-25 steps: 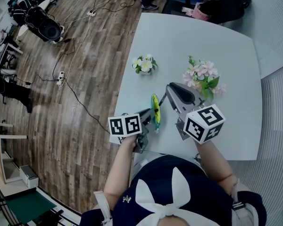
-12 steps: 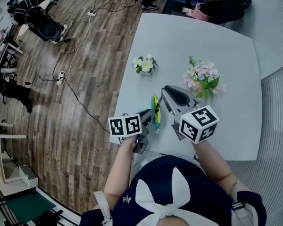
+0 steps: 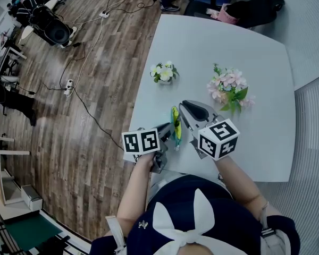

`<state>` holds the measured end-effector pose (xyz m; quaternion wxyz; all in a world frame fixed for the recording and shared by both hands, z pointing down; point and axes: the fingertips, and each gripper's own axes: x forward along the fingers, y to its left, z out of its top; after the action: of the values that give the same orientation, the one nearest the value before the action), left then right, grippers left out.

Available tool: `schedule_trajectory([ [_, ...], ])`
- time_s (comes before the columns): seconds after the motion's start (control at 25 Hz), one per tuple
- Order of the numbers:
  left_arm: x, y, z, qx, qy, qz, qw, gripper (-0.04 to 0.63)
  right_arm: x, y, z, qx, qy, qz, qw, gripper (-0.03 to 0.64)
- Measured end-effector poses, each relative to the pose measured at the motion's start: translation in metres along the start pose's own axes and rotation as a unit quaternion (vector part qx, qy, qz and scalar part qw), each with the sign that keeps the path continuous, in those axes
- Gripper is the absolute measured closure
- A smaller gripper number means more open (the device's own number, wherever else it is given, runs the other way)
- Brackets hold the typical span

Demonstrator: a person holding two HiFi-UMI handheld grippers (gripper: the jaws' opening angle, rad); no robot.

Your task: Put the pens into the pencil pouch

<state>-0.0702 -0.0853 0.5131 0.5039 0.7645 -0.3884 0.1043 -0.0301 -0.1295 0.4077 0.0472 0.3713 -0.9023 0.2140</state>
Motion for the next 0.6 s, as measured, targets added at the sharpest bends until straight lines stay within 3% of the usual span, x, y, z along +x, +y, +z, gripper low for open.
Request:
schedule_trajectory([
  [0.6,0.001,0.0,0.0,-0.001,0.001,0.001,1.0,0.541,0.003,-0.005,-0.046,0.002,0.059,-0.001,0.998,0.566],
])
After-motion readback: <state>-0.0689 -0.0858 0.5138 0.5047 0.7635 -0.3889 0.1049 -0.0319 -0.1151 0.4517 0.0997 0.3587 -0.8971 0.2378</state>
